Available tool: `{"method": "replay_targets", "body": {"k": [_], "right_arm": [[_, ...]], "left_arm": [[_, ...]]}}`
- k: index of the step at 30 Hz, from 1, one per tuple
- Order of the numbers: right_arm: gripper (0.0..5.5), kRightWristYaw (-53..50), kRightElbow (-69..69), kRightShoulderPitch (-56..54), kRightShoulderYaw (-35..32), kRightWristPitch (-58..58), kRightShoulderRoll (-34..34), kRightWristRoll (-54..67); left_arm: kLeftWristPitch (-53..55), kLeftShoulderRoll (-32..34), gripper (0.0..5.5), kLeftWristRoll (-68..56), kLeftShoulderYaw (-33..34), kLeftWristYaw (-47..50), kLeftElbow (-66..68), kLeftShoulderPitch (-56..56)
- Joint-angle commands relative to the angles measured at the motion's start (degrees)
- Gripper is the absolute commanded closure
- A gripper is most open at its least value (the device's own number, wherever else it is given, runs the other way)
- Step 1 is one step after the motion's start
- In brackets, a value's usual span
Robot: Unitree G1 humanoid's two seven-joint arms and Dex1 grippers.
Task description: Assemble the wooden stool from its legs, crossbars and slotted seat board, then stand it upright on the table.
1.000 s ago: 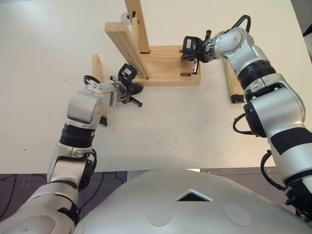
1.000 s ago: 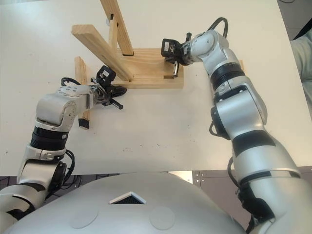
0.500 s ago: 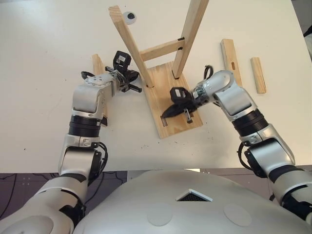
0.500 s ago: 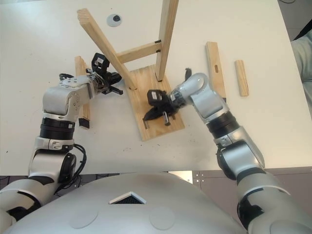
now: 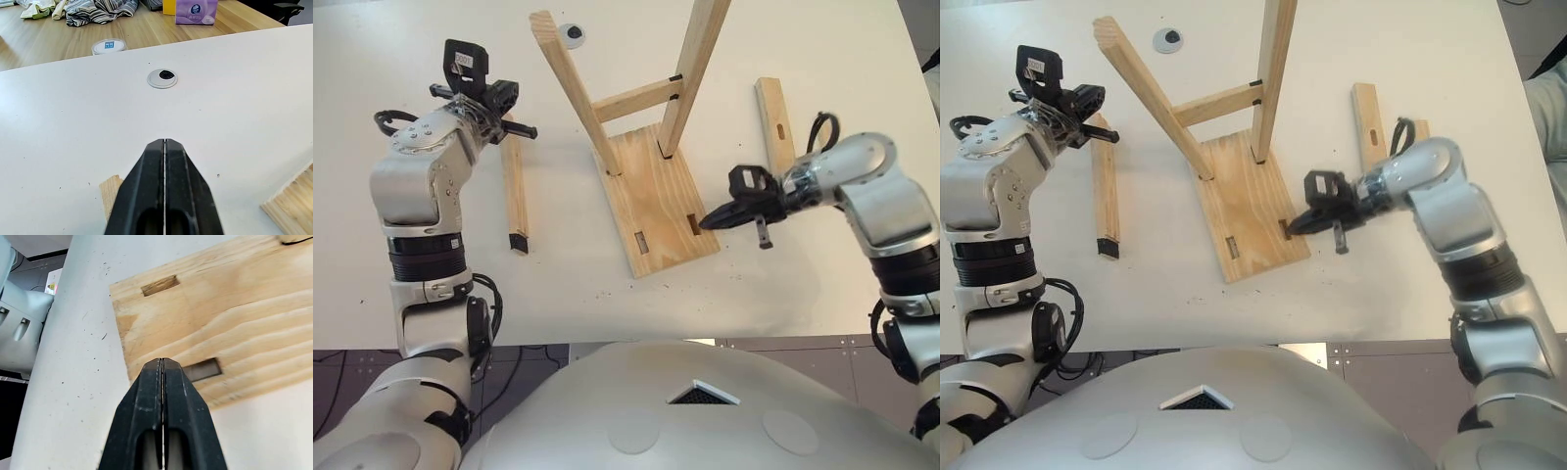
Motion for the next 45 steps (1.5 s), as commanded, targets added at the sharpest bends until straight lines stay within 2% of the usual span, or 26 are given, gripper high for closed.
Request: {"method": "replay_targets", "body": {"k": [1,10,15,18,20,26,29,35,40,45], "right_arm": [[5.48,-5.36,0.18,3.32,4.84,-0.03,3.75,-2.22],[5.48,-20.06,19.90,-3.35,6.94,-6.09,18.49,-5.79],[5.48,-25.41,25.44,-5.57,5.61,-8.76,21.04,-6.12],[5.48,-27.20,26.41,-6.32,3.72,-9.37,21.69,-5.47],[5.48,-28.06,26.07,-6.61,2.24,-9.31,21.63,-4.59],[5.48,-31.74,26.01,-9.47,-4.16,-9.52,21.58,-2.82],[5.48,-32.09,26.24,-10.09,-5.30,-10.08,21.06,-3.21],[5.48,-32.02,25.17,-9.12,-7.16,-9.76,20.28,-2.94],[5.48,-32.10,26.29,-10.56,-8.35,-10.12,20.48,-3.37],[5.48,-32.45,27.84,-12.74,-10.68,-10.58,20.51,-2.94]], "left_arm": [[-0.14,-0.75,5.50,-0.03,0.07,0.30,0.12,0.25],[-0.87,1.88,5.50,1.09,2.09,0.92,0.61,-0.34],[0.58,8.70,5.50,1.55,4.90,-1.31,-0.57,1.35],[6.39,13.87,5.50,-0.84,4.95,-6.23,-5.54,5.96],[9.67,14.61,5.50,-2.12,3.97,-7.81,-8.03,8.44],[10.53,8.70,5.50,-2.33,-0.14,-6.13,-5.81,10.41],[9.78,6.05,5.50,-2.18,-1.20,-5.07,-4.89,11.52],[6.70,5.87,5.50,-1.98,2.76,-3.66,-2.59,10.86],[4.91,1.03,5.50,-2.87,0.80,-3.80,2.13,11.26],[-1.74,-4.06,5.50,-1.54,0.04,-1.98,12.49,10.31]]}}
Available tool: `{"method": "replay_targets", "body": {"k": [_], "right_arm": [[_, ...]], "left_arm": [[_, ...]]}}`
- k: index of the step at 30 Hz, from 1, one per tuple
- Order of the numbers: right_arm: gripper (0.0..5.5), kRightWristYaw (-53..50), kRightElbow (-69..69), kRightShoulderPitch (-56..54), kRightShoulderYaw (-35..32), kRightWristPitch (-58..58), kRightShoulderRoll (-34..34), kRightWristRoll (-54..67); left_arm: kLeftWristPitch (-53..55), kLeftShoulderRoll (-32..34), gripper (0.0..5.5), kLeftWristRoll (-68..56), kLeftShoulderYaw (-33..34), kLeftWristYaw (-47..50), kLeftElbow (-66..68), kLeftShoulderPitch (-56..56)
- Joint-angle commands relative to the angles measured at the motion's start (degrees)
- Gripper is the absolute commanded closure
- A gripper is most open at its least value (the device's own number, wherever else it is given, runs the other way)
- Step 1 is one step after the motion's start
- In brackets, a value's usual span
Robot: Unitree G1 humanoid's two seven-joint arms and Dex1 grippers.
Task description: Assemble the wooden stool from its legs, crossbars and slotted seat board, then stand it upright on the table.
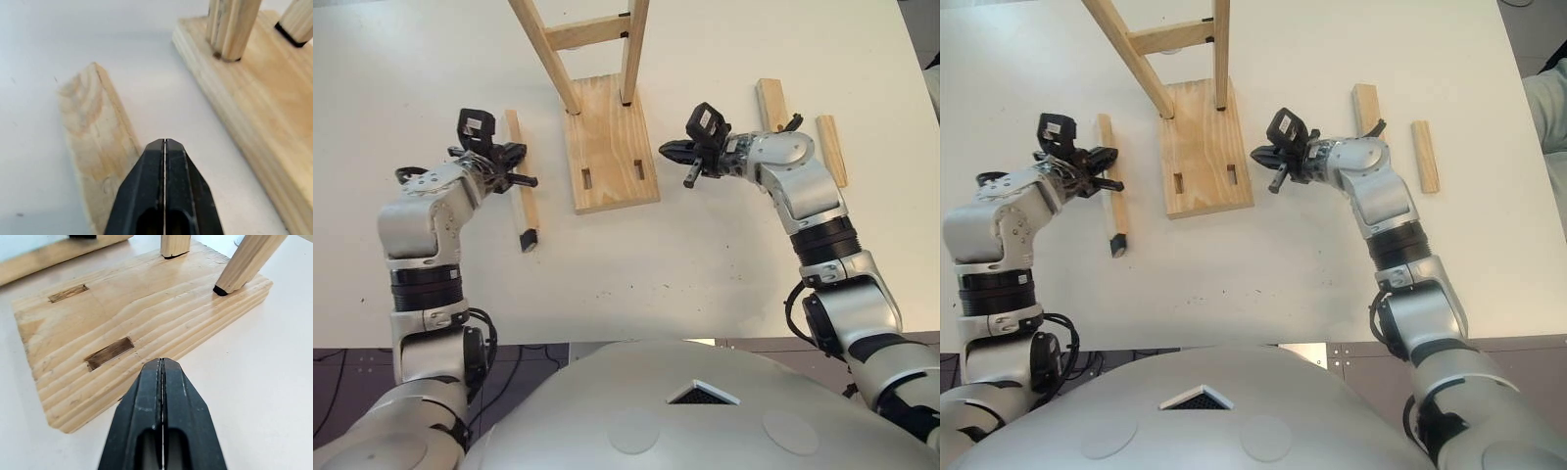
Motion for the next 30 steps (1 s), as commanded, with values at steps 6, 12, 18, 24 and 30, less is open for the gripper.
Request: {"method": "replay_targets", "body": {"k": [6,12,18,24,30], "right_arm": [[5.48,-8.72,-2.70,-6.94,-19.19,9.70,-1.30,10.81],[5.29,-15.65,-2.21,-8.56,-28.75,23.56,-9.00,14.32],[4.39,-18.06,-2.19,0.05,-25.24,20.92,-18.78,5.48],[3.39,-18.26,-7.87,9.53,-27.81,24.48,-21.91,5.47],[3.09,-17.65,-12.72,14.75,-27.62,28.73,-19.85,6.92]], "left_arm": [[-9.25,2.20,5.50,5.43,-3.91,-0.97,9.81,1.56],[-20.09,4.73,5.50,4.18,-2.48,-7.28,8.17,1.08],[-17.71,3.37,5.50,-4.34,10.86,-0.28,-10.30,0.65],[-4.60,7.62,5.50,-3.63,22.57,8.74,-16.68,8.80],[2.39,6.52,5.50,-1.58,21.94,11.20,-17.83,18.25]]}}
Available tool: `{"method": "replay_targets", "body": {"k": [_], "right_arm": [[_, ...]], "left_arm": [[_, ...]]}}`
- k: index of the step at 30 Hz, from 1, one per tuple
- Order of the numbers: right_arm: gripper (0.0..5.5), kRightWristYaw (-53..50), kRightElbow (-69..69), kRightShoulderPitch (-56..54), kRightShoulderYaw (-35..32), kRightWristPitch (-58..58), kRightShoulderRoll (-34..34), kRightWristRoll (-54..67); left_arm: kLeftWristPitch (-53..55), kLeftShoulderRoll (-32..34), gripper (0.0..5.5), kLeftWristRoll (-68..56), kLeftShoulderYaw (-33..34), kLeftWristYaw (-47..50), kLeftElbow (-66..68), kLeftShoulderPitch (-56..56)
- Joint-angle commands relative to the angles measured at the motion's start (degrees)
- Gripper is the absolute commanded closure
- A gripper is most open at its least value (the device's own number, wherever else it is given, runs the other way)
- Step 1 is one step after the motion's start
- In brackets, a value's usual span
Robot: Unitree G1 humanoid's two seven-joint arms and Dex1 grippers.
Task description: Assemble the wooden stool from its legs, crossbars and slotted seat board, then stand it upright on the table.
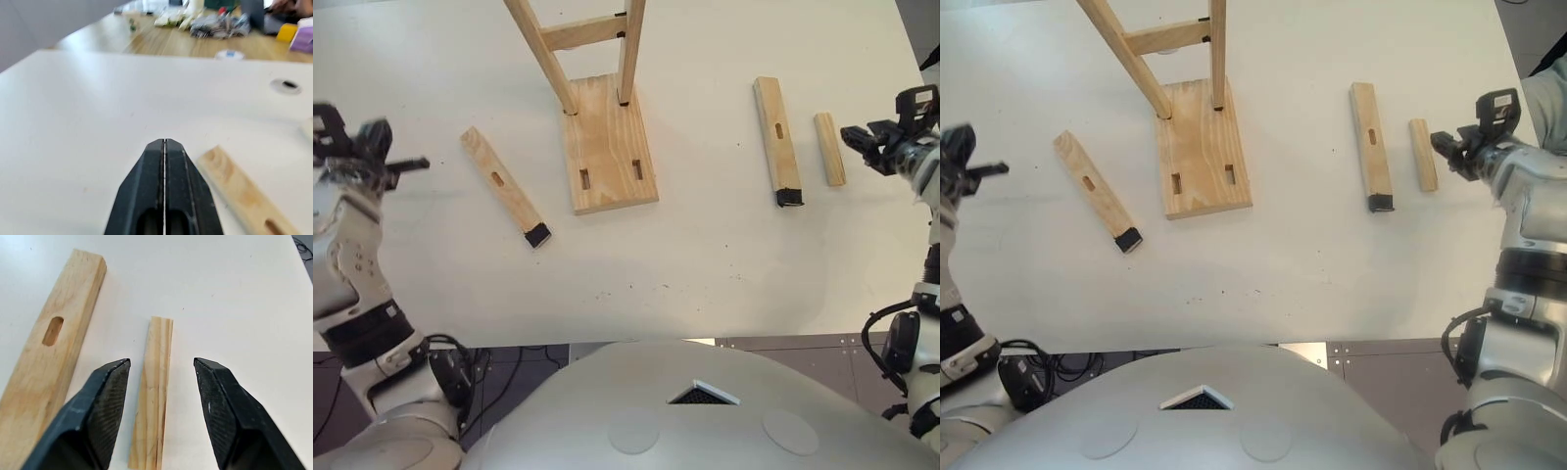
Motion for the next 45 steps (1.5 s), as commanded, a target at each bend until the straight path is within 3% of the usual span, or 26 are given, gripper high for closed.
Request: {"method": "replay_targets", "body": {"k": [1,9,17,25,30,32,34,36,39,45], "right_arm": [[3.09,-0.26,-1.59,2.77,0.03,1.15,0.58,1.01],[3.09,-0.37,7.72,6.96,1.60,-4.50,1.34,0.12],[4.21,-1.22,11.32,6.53,5.26,-8.25,4.01,-0.28],[4.21,-3.67,14.64,2.74,5.85,-13.39,5.74,-0.71],[4.21,-7.34,13.38,0.11,2.99,-22.17,8.99,0.94],[4.21,-7.86,9.79,-0.95,3.28,-27.53,10.88,0.85],[4.21,-7.42,4.07,-3.73,4.93,-32.82,12.27,0.07],[4.21,-7.73,-1.41,-7.22,7.29,-36.89,13.85,-1.38],[4.21,-9.20,-8.94,-12.51,12.26,-41.40,17.92,-2.73],[4.21,-7.30,-11.65,-22.00,17.41,-44.35,25.66,-0.30]], "left_arm": [[2.63,-0.72,5.50,1.85,-3.28,0.85,-0.18,2.59],[-1.39,-4.05,5.50,2.41,-8.68,-0.86,8.79,-0.25],[-9.17,-3.51,5.50,4.64,-13.37,-4.70,28.70,-13.53],[-23.69,-1.03,5.50,9.94,-17.54,-7.98,59.19,-31.77],[-31.98,-1.37,5.50,6.45,-14.03,-11.13,64.38,-36.48],[-37.15,-1.34,5.50,6.41,-12.99,-9.45,63.61,-36.92],[-38.19,-1.57,5.50,4.45,-10.90,-7.45,52.43,-35.26],[-27.65,-3.04,5.50,-4.34,-10.46,-8.64,31.13,-33.44],[-13.34,-3.29,5.50,-16.80,-16.80,-10.87,7.22,-36.17],[-6.71,-9.94,4.75,-27.02,-18.81,-8.57,6.31,-50.00]]}}
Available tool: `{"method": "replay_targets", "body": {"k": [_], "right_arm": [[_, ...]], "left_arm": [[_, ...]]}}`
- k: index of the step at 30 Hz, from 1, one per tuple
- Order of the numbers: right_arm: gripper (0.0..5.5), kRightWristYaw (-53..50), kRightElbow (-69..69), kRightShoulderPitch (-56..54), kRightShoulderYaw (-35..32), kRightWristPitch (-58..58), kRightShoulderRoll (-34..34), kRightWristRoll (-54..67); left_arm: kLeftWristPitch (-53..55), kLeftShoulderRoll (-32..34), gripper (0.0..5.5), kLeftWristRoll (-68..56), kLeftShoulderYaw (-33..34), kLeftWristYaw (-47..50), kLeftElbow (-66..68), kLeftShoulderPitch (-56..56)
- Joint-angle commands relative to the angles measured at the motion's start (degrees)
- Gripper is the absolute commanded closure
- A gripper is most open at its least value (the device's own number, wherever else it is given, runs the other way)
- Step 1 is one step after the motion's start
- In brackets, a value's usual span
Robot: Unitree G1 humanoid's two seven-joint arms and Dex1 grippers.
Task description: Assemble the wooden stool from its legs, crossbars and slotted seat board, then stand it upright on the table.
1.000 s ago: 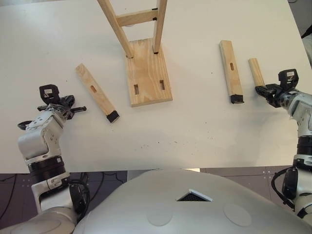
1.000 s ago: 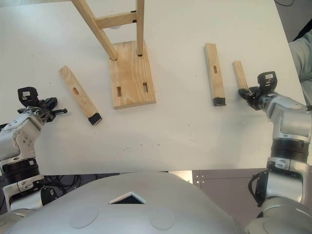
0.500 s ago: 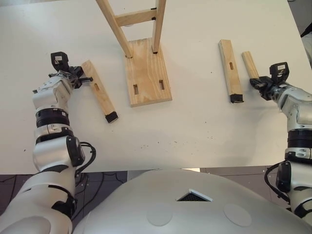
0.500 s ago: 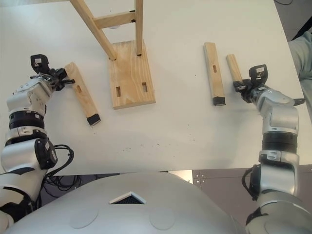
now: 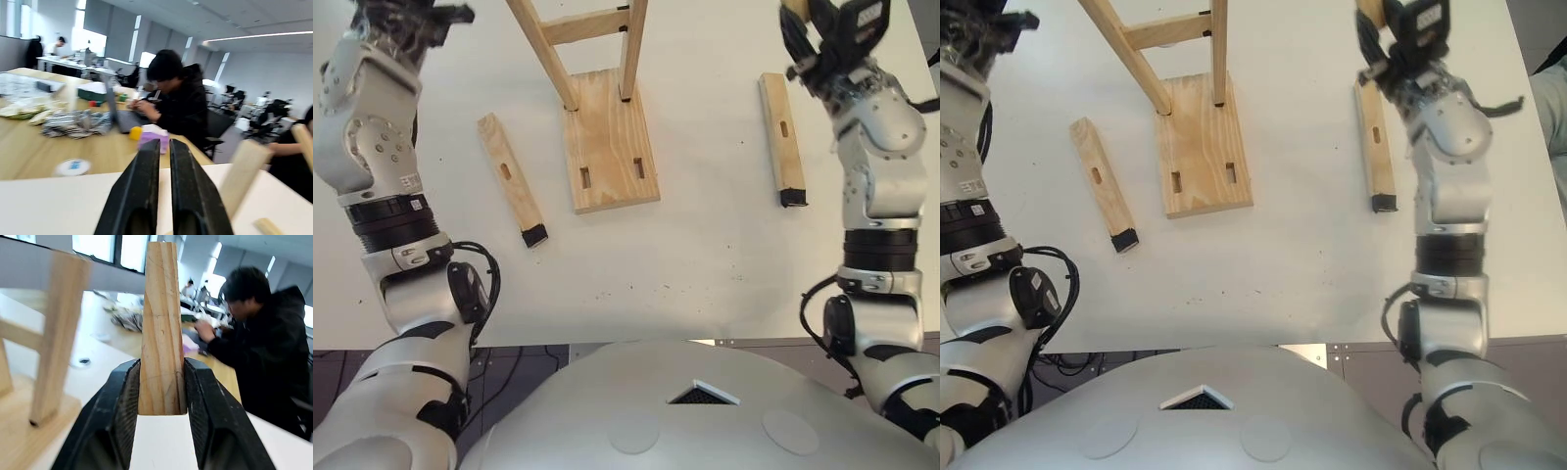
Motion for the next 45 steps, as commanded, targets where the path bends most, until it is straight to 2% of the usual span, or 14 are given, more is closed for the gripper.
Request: {"method": "replay_targets", "body": {"k": [1,4,7,10,16,21,31,34,36,39,41,43,45], "right_arm": [[4.21,1.89,-2.60,-10.39,4.18,-3.98,5.66,0.32],[4.21,3.54,-0.61,-12.94,6.67,-5.53,7.52,-0.42],[4.21,4.48,-0.26,-12.13,6.91,-5.58,7.62,-0.10],[4.21,5.39,-0.87,-11.20,6.63,-5.53,7.04,0.87],[4.21,8.29,-1.69,-10.50,5.41,-5.34,6.83,4.09],[4.21,9.79,-2.45,-10.26,5.57,-5.08,6.96,5.54],[4.21,10.07,-2.23,-9.62,5.75,-5.52,6.49,4.67],[4.21,10.41,-2.65,-9.46,6.37,-5.19,6.07,3.98],[3.59,11.23,-2.89,-8.55,8.62,-3.87,5.00,1.75],[3.11,12.20,-2.65,-5.39,12.02,-2.91,3.92,-1.68],[2.77,12.10,-1.61,-3.97,12.44,-3.32,3.29,-3.74],[2.44,9.41,0.61,-3.81,10.65,-3.56,3.17,-5.76],[2.16,3.71,-0.86,-1.31,6.00,-2.02,2.18,-7.47]], "left_arm": [[4.31,-5.58,4.56,-5.80,-3.16,0.94,-2.97,-9.66],[5.04,-11.03,4.06,-7.75,-5.15,3.30,-3.36,-10.21],[5.38,-11.75,3.52,-8.42,-4.45,4.49,-4.28,-9.91],[6.44,-11.91,3.50,-11.22,-2.26,4.98,-5.31,-9.69],[10.11,-11.14,3.50,-25.02,4.13,5.81,-5.16,-10.56],[9.59,-9.10,3.50,-26.81,5.90,7.25,-2.87,-10.70],[9.26,-6.78,4.98,-25.17,4.25,7.21,-3.02,-9.37],[8.77,-5.30,5.11,-21.94,2.77,7.61,-4.83,-7.98],[8.71,-3.61,5.13,-19.91,3.20,10.14,-6.85,-6.57],[9.23,-1.56,5.13,-18.14,5.15,15.34,-11.41,-3.62],[8.91,-0.31,5.13,-17.99,8.68,19.66,-13.87,-1.16],[9.23,0.20,5.13,-19.42,13.72,25.75,-16.53,2.64],[11.90,2.68,5.13,-16.97,12.97,27.37,-18.07,6.68]]}}
